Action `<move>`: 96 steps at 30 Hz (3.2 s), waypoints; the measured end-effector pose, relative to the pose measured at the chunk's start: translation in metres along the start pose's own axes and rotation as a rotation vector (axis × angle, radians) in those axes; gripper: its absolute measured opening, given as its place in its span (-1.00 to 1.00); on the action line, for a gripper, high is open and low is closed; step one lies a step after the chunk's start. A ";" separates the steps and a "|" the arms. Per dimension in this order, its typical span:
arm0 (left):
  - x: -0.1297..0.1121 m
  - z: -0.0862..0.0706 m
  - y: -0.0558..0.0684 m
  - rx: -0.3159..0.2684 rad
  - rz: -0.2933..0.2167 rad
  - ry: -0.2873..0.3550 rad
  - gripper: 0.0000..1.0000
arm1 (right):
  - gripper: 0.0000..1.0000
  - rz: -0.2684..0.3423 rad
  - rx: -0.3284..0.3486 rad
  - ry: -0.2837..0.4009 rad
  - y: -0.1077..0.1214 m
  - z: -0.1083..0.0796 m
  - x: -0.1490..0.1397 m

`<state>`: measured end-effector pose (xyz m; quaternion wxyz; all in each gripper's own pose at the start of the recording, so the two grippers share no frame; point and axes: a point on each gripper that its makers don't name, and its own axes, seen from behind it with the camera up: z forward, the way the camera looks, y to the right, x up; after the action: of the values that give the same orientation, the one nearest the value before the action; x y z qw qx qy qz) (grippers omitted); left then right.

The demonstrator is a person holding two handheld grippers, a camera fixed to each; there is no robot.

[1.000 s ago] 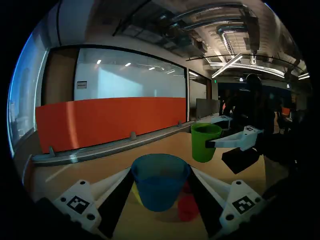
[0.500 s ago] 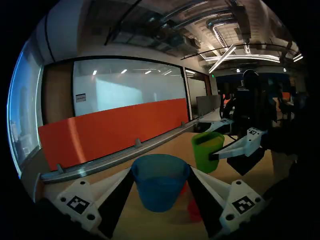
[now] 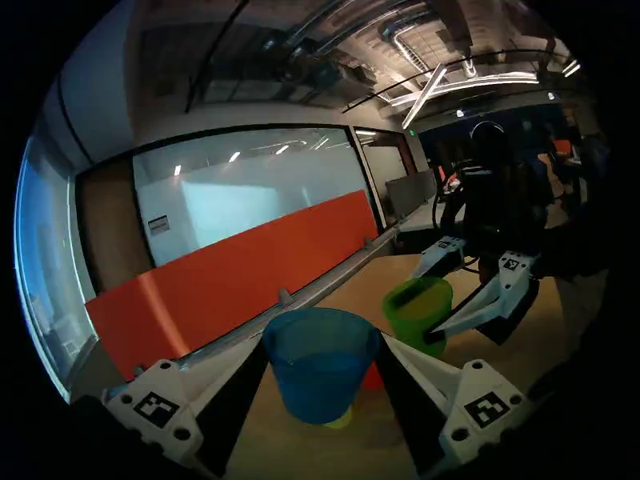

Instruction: Pour water

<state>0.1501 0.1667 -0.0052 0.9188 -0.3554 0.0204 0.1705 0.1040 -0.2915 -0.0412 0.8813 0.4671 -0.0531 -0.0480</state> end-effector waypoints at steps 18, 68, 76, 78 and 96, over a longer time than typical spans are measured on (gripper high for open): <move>0.025 0.005 0.001 0.017 0.195 -0.005 0.76 | 0.81 0.011 0.043 -0.004 -0.013 0.006 -0.010; 0.053 0.016 0.010 0.062 0.616 -0.034 0.75 | 0.81 -0.005 0.099 0.008 -0.033 0.020 -0.008; 0.057 0.017 0.008 0.071 0.659 -0.033 0.75 | 0.80 -0.008 0.103 0.011 -0.033 0.021 -0.007; 0.058 0.017 0.008 0.072 0.668 -0.033 0.76 | 0.80 -0.009 0.103 0.010 -0.033 0.021 -0.007; 0.065 0.018 0.013 0.075 0.731 -0.021 0.75 | 0.80 -0.011 0.098 0.020 -0.032 0.020 -0.002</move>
<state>0.2054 0.2070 -0.0101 0.8096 -0.2891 0.1428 0.4905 0.0979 -0.3253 -0.0570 0.8575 0.5106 -0.0441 -0.0457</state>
